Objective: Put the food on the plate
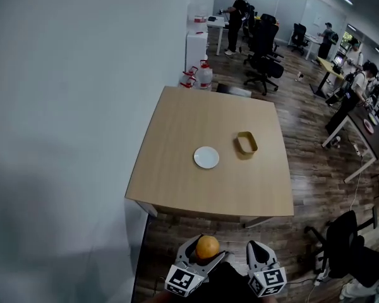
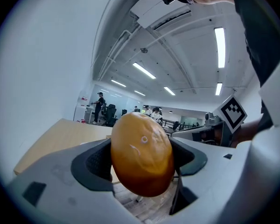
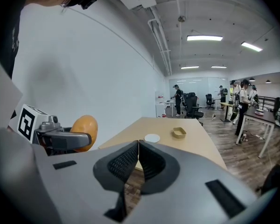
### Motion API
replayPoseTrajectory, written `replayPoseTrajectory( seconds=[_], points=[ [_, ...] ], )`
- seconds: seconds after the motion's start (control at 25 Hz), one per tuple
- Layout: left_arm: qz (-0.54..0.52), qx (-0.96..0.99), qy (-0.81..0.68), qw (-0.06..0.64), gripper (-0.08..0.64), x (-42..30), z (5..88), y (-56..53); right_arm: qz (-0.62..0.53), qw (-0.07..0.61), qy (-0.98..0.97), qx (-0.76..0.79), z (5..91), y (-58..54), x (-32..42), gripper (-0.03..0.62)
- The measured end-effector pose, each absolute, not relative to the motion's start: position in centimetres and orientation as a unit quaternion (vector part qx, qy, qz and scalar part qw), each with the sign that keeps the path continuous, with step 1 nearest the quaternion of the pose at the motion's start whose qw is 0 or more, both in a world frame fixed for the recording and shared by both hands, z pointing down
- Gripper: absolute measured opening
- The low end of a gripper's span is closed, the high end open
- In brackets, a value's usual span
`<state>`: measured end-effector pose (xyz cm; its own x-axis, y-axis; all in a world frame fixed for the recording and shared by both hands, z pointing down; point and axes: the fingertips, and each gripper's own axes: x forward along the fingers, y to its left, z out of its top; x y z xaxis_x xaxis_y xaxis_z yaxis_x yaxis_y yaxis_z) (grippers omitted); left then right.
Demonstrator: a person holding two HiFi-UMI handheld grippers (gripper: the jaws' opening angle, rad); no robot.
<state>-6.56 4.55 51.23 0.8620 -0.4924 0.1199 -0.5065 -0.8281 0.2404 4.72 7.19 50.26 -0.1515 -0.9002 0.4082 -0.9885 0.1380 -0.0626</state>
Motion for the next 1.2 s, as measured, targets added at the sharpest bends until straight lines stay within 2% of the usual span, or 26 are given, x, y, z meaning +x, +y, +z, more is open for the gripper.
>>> replayPoseTrajectory(
  seconds=[0.32, 0.6, 1.2],
  points=[
    [0.025, 0.939, -0.3, 0.165, 0.337, -7.0, 52.9, 0.3, 0.136, 0.118, -0.753, 0.633, 50.5, 2.7, 5.0, 0.06],
    [0.047, 0.917, -0.376, 0.123, 0.337, -7.4, 52.5, -8.2, 0.118, 0.073, -0.781, 0.609, 49.5, -6.0, 6.0, 0.06],
    [0.1, 0.886, -0.423, 0.161, 0.337, -0.6, 57.5, -27.2, 0.151, 0.092, -0.821, 0.542, 51.1, -23.3, 11.8, 0.06]
  ],
)
